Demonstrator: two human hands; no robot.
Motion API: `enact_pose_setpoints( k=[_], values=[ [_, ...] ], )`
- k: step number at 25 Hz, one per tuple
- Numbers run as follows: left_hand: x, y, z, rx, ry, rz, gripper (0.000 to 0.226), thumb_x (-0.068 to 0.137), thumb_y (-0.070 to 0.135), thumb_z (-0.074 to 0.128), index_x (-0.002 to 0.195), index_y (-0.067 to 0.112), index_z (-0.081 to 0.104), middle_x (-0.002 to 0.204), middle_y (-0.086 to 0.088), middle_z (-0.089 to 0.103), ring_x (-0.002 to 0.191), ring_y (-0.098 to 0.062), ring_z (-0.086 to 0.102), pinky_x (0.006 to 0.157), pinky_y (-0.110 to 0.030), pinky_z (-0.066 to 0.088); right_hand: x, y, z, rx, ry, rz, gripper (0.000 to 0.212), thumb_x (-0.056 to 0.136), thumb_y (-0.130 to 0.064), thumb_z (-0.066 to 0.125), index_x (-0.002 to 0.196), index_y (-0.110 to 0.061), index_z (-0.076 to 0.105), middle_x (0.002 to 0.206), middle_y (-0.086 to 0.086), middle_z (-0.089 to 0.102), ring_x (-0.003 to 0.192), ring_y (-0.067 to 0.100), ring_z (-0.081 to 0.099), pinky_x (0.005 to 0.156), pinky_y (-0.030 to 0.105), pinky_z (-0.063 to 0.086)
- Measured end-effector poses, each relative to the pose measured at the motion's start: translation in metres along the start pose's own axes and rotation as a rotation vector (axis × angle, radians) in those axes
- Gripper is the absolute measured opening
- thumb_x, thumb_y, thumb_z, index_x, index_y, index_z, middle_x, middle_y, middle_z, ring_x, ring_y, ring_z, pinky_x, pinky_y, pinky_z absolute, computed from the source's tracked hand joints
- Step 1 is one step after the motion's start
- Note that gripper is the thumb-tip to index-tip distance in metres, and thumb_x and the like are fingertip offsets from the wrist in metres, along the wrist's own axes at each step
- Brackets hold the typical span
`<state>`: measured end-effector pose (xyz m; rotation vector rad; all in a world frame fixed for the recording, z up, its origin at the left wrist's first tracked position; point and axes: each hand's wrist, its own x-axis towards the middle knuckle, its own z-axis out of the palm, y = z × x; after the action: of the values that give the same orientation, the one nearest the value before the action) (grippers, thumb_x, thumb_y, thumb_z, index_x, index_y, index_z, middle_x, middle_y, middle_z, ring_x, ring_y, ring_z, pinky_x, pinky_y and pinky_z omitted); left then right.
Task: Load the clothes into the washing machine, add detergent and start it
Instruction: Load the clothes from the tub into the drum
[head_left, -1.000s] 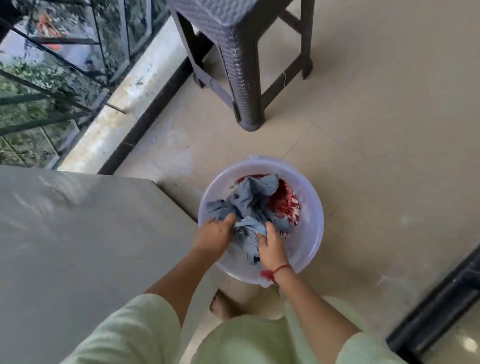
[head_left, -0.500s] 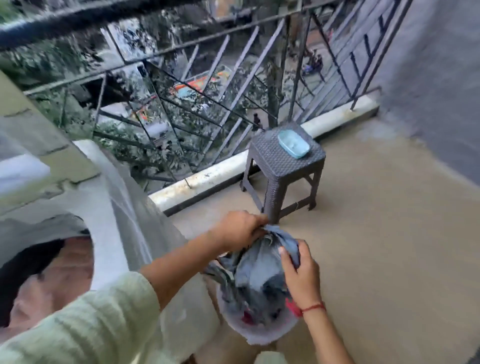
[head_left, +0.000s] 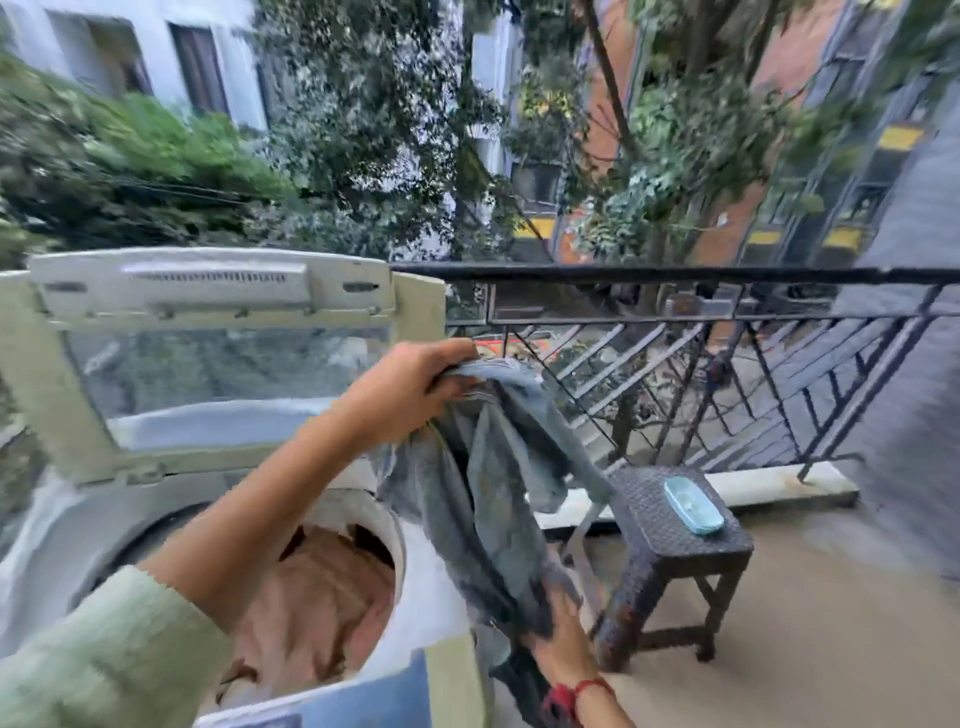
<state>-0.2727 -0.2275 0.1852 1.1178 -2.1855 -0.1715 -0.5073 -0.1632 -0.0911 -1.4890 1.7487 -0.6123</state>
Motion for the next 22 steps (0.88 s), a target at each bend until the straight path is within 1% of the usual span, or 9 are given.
enact_pose_setpoints(
  k=[1, 2, 6, 9, 12, 15, 17, 20, 22],
  values=[
    [-0.017, -0.018, -0.019, 0.019, 0.074, -0.075, 0.018, 0.089, 0.018, 0.055, 0.1, 0.006, 0.062, 0.081, -0.006, 0.064, 0.078, -0.022, 0.06, 0.066, -0.028, 0.039, 0.005, -0.01, 0.012, -0.027, -0.058, 0.01, 0.039, 0.084, -0.014, 0.062, 0.122, -0.023, 0.058, 0.135, 0.014, 0.05, 0.126, 0.028, 0.048, 0.102, 0.031, 0.039],
    [-0.035, -0.037, -0.034, 0.035, 0.141, -0.16, 0.017, 0.09, 0.018, 0.056, 0.1, 0.006, 0.062, 0.081, -0.006, 0.064, 0.078, -0.025, 0.062, 0.066, -0.03, 0.039, 0.008, -0.019, 0.021, -0.029, -0.046, 0.018, 0.032, 0.087, -0.006, 0.054, 0.113, -0.025, 0.063, 0.128, 0.017, 0.056, 0.119, 0.029, 0.053, 0.094, 0.029, 0.041],
    [-0.125, -0.118, -0.078, 0.095, 0.378, -0.571, 0.016, 0.091, 0.015, 0.056, 0.101, 0.005, 0.063, 0.089, -0.014, 0.066, 0.091, -0.031, 0.063, 0.071, -0.035, 0.041, 0.02, -0.077, 0.028, 0.211, 0.376, -0.018, 0.023, 0.089, 0.006, 0.043, 0.105, 0.001, 0.058, 0.1, 0.023, 0.062, 0.098, 0.043, 0.057, 0.078, 0.041, 0.043],
    [-0.175, -0.161, -0.088, 0.285, 0.265, -0.795, 0.016, 0.092, 0.023, 0.054, 0.091, 0.008, 0.059, 0.089, -0.018, 0.066, 0.089, -0.035, 0.063, 0.069, -0.038, 0.046, 0.022, -0.173, 0.022, 0.231, 0.549, -0.284, 0.017, 0.088, 0.009, 0.044, 0.096, 0.005, 0.058, 0.088, 0.028, 0.063, 0.086, 0.045, 0.06, 0.064, 0.039, 0.036],
    [-0.2, -0.182, -0.08, 0.432, -0.013, -0.909, 0.016, 0.092, 0.027, 0.049, 0.087, 0.012, 0.053, 0.096, -0.017, 0.066, 0.091, -0.034, 0.062, 0.074, -0.041, 0.051, 0.001, -0.264, 0.037, 0.182, 0.491, -0.626, 0.016, 0.087, 0.007, 0.048, 0.095, 0.003, 0.061, 0.082, 0.026, 0.066, 0.077, 0.04, 0.061, 0.064, 0.038, 0.04],
    [-0.209, -0.201, -0.093, 0.511, 0.107, -0.934, 0.018, 0.092, 0.029, 0.047, 0.09, 0.011, 0.052, 0.095, -0.018, 0.067, 0.09, -0.034, 0.063, 0.069, -0.038, 0.05, -0.03, -0.345, 0.053, 0.365, 0.397, -0.952, 0.012, 0.09, -0.004, 0.047, 0.088, -0.007, 0.059, 0.07, -0.007, 0.057, 0.065, 0.006, 0.055, 0.057, 0.014, 0.037],
    [-0.216, -0.213, -0.108, 0.588, 0.191, -0.951, 0.023, 0.091, 0.035, 0.048, 0.092, 0.012, 0.052, 0.094, -0.018, 0.067, 0.089, -0.036, 0.064, 0.065, -0.037, 0.045, -0.041, -0.388, 0.057, 0.51, 0.355, -1.09, 0.012, 0.092, -0.012, 0.046, 0.088, -0.013, 0.057, 0.069, -0.017, 0.053, 0.062, -0.005, 0.049, 0.058, 0.011, 0.038],
    [-0.229, -0.235, -0.118, 0.564, -0.007, -1.042, 0.035, 0.088, 0.045, 0.051, 0.104, 0.014, 0.049, 0.107, -0.015, 0.065, 0.098, -0.034, 0.062, 0.072, -0.037, 0.047, -0.026, -0.404, 0.077, 0.379, 0.275, -1.134, 0.009, 0.093, -0.015, 0.048, 0.095, -0.011, 0.056, 0.071, -0.008, 0.056, 0.064, 0.006, 0.051, 0.059, 0.025, 0.039],
    [-0.237, -0.247, -0.108, 0.519, -0.275, -1.076, 0.045, 0.085, 0.043, 0.058, 0.117, 0.013, 0.049, 0.12, -0.014, 0.06, 0.107, -0.031, 0.058, 0.082, -0.036, 0.049, 0.002, -0.381, 0.091, -0.053, -0.038, -0.94, 0.019, 0.093, -0.023, 0.052, 0.108, -0.012, 0.056, 0.09, 0.006, 0.065, 0.082, 0.017, 0.059, 0.067, 0.028, 0.041]
  ],
)
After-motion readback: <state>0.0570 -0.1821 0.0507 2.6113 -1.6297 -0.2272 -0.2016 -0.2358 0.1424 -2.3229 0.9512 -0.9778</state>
